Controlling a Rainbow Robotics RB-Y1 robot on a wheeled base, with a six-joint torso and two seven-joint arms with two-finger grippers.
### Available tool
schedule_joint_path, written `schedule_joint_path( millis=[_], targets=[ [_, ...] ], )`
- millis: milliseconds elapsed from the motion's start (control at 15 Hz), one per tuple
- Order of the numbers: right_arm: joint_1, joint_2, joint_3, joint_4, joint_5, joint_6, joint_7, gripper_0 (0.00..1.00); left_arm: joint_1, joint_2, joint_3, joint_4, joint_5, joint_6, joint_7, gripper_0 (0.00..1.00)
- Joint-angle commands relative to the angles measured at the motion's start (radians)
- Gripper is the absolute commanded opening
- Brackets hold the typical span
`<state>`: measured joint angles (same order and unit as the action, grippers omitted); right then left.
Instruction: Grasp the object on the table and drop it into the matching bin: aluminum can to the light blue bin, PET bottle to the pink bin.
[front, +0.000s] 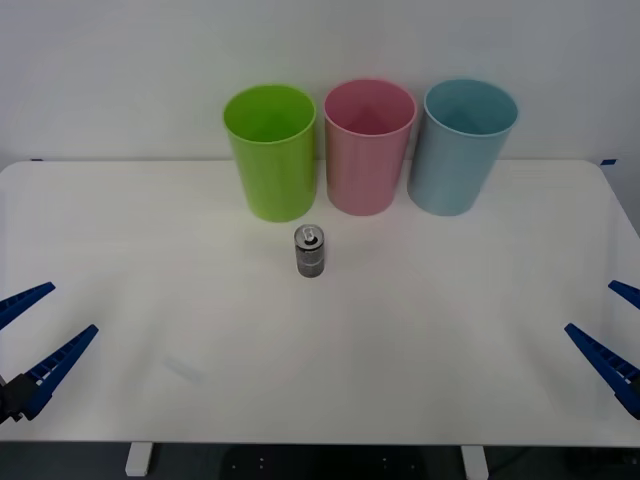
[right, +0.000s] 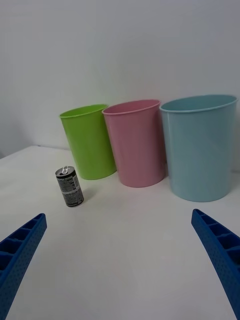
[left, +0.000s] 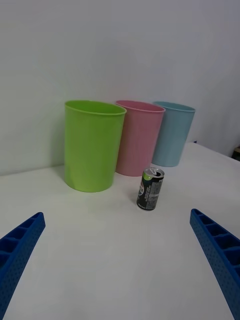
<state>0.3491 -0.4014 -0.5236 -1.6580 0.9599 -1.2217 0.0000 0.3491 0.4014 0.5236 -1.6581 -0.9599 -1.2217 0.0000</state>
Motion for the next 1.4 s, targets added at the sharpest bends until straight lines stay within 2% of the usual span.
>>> schedule_joint_path(
  millis=[67, 267, 733, 1267, 1400],
  targets=[
    [0.0, 0.0, 0.0, 0.0, 0.0, 0.0, 0.0, 1.0, 0.0, 0.0, 0.0, 0.0, 0.0, 0.0, 0.0, 1.0],
    [-0.004, 0.035, 0.002, -0.009, -0.013, -0.004, 0.003, 1.0, 0.0, 0.0, 0.0, 0.0, 0.0, 0.0, 0.0, 1.0],
    [0.024, 0.035, 0.066, -0.051, -0.024, 0.041, 0.014, 1.0, 0.0, 0.0, 0.0, 0.0, 0.0, 0.0, 0.0, 1.0],
    [-0.022, 0.035, 0.198, -0.051, 0.092, 0.117, 0.077, 1.0, 0.0, 0.0, 0.0, 0.0, 0.0, 0.0, 0.0, 1.0],
    [-0.028, 0.035, 0.243, -0.051, 0.099, 0.162, 0.097, 1.0, 0.0, 0.0, 0.0, 0.0, 0.0, 0.0, 0.0, 1.0]
  ],
)
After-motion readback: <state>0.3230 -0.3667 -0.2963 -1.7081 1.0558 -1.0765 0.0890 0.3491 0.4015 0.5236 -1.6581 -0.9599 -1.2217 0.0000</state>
